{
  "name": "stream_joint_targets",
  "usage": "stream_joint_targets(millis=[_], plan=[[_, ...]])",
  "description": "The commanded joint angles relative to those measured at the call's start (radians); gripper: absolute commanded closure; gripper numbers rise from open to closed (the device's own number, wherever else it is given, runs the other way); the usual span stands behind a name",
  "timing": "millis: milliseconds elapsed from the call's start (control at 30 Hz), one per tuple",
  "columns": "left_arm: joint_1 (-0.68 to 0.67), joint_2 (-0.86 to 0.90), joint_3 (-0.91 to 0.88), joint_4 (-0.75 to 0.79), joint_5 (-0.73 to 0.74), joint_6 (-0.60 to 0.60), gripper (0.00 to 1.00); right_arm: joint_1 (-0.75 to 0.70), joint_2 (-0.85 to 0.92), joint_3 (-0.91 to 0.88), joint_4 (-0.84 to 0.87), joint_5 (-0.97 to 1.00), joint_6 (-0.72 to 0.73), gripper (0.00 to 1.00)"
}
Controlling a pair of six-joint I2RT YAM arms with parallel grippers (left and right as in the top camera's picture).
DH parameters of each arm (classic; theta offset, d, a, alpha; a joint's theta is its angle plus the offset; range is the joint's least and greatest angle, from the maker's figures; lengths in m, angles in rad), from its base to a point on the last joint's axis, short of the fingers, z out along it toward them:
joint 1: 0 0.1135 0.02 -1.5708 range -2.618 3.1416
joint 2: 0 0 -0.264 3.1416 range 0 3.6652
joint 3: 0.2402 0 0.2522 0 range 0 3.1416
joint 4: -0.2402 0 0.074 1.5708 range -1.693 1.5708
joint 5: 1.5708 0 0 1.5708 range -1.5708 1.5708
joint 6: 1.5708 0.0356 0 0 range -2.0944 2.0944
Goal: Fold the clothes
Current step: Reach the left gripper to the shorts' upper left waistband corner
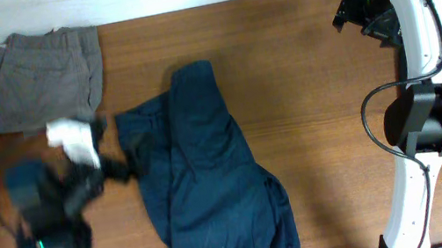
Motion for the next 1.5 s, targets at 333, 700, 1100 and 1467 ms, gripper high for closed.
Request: stream_joint_targets(millis=[333, 700, 1100, 1467], plan=[[-0.052, 0.800, 0.521, -0.157, 0.181, -0.005, 0.01, 0.000, -0.035, 0.009, -0.004, -0.001, 0.004, 0.01], [-0.160, 0.990, 0.568, -0.165, -0.096, -0.056, 0.01, 0.000, -0.035, 0.009, -0.004, -0.001, 0.004, 0.01], [-0.143, 1.112, 0.568, -0.135, -0.069, -0.040, 0.01, 0.000, -0.035, 0.009, -0.004, -0.001, 0.004, 0.01], [-0.152, 1.132, 0.568, -0.062, 0.060, -0.041, 0.02, 0.000, -0.035, 0.009, -0.004, -0.001, 0.004, 0.01]])
